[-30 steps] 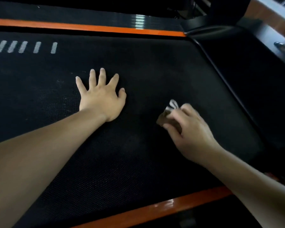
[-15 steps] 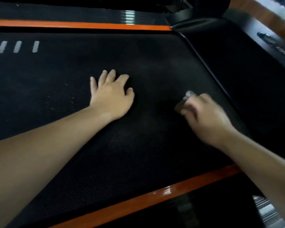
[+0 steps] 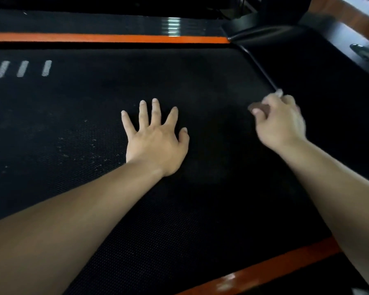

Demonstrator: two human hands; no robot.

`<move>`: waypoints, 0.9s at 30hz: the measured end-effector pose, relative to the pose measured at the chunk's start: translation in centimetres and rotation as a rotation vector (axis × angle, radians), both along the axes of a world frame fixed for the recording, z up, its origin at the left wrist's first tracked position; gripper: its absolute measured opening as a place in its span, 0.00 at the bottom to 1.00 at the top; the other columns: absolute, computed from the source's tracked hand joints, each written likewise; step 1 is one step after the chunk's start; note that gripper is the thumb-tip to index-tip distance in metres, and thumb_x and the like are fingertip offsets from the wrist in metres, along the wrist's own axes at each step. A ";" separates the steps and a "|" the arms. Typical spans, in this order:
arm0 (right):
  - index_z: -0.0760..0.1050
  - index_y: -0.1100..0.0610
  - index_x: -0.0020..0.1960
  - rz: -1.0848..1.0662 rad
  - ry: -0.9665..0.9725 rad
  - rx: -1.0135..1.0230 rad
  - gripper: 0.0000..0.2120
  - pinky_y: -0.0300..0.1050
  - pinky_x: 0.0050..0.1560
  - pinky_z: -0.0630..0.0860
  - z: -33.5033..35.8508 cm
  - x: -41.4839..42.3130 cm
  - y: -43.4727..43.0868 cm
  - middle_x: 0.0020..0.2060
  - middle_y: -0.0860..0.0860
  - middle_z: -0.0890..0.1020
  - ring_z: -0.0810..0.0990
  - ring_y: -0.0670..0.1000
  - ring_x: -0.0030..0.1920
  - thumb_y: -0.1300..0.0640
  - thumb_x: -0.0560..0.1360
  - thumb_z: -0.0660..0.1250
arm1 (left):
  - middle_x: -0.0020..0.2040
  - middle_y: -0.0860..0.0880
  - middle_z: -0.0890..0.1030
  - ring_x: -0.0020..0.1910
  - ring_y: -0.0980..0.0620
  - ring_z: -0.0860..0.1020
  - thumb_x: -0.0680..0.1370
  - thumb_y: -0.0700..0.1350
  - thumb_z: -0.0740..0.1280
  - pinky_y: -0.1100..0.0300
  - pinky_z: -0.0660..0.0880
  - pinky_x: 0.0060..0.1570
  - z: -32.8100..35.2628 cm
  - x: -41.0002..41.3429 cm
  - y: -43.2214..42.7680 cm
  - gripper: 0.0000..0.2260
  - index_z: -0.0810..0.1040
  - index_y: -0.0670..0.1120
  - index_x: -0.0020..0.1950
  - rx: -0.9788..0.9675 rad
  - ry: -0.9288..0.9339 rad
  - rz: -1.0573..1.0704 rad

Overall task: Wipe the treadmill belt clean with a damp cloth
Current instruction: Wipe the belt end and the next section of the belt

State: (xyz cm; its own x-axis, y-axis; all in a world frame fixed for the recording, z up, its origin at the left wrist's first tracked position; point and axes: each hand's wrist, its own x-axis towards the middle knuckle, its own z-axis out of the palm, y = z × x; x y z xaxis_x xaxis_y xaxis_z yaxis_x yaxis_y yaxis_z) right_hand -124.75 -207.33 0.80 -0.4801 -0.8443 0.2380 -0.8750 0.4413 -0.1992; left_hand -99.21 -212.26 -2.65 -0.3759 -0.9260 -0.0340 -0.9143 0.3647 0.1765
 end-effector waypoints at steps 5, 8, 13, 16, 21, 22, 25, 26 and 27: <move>0.76 0.50 0.60 0.367 -0.054 0.010 0.12 0.53 0.56 0.77 -0.9 2.3 -0.8 0.57 0.53 0.75 0.78 0.57 0.55 0.47 0.79 0.66 | 0.85 0.43 0.44 0.83 0.40 0.39 0.83 0.63 0.43 0.30 0.38 0.76 0.0 0.0 0.0 0.30 0.48 0.56 0.84 0.000 -0.001 -0.001; 0.73 0.51 0.65 0.171 -0.007 0.032 0.17 0.57 0.60 0.76 0.5 -1.8 -5.2 0.61 0.57 0.75 0.78 0.63 0.59 0.46 0.79 0.64 | 0.85 0.43 0.44 0.83 0.40 0.39 0.83 0.63 0.44 0.30 0.38 0.77 0.1 -0.1 0.1 0.30 0.48 0.56 0.84 0.005 0.003 0.002; 0.76 0.51 0.59 0.270 -0.045 -0.050 0.11 0.54 0.59 0.75 -0.8 1.3 -6.2 0.58 0.55 0.74 0.77 0.59 0.58 0.50 0.79 0.67 | 0.85 0.43 0.44 0.83 0.40 0.39 0.83 0.63 0.42 0.31 0.39 0.77 0.2 -0.2 0.1 0.30 0.47 0.56 0.84 0.001 -0.004 0.001; 0.77 0.48 0.56 0.454 -0.119 0.003 0.07 0.46 0.57 0.74 -1.0 0.9 -5.7 0.54 0.47 0.74 0.78 0.46 0.53 0.50 0.79 0.69 | 0.85 0.44 0.42 0.83 0.40 0.37 0.82 0.64 0.41 0.31 0.38 0.77 0.2 -0.2 0.1 0.30 0.46 0.56 0.84 0.008 -0.014 0.004; 0.76 0.50 0.60 0.123 -0.058 -0.073 0.11 0.53 0.62 0.74 -0.2 -3.2 -12.8 0.61 0.56 0.74 0.77 0.61 0.61 0.48 0.79 0.66 | 0.85 0.45 0.40 0.82 0.41 0.35 0.83 0.64 0.41 0.32 0.37 0.77 0.3 -0.2 0.1 0.30 0.43 0.56 0.84 0.019 -0.021 0.002; 0.77 0.50 0.60 0.120 -0.059 -0.081 0.11 0.54 0.62 0.74 -0.6 -2.5 -13.5 0.61 0.57 0.75 0.76 0.62 0.61 0.49 0.79 0.66 | 0.85 0.45 0.40 0.82 0.41 0.35 0.83 0.64 0.41 0.32 0.37 0.77 0.3 -0.2 0.1 0.30 0.43 0.56 0.84 0.018 -0.026 0.002; 0.79 0.49 0.57 0.384 -0.097 -0.125 0.10 0.53 0.60 0.76 -1.9 1.5 -13.1 0.56 0.54 0.77 0.79 0.59 0.57 0.49 0.77 0.68 | 0.85 0.45 0.40 0.82 0.41 0.35 0.83 0.64 0.40 0.32 0.37 0.77 0.3 -0.2 0.1 0.30 0.42 0.56 0.84 0.021 -0.031 0.002; 0.79 0.49 0.55 0.466 -0.123 -0.120 0.09 0.53 0.58 0.76 -2.1 2.0 -12.7 0.54 0.52 0.77 0.79 0.56 0.55 0.49 0.77 0.69 | 0.85 0.45 0.40 0.82 0.41 0.35 0.82 0.64 0.38 0.32 0.37 0.77 0.3 -0.3 0.2 0.30 0.42 0.57 0.84 0.020 -0.031 0.003; 0.80 0.49 0.55 0.505 -0.124 -0.108 0.08 0.52 0.58 0.76 -2.1 1.9 -12.8 0.53 0.51 0.77 0.79 0.55 0.54 0.49 0.77 0.69 | 0.85 0.45 0.40 0.82 0.41 0.35 0.81 0.64 0.37 0.32 0.37 0.77 0.3 -0.2 0.2 0.31 0.42 0.57 0.84 0.019 -0.029 0.002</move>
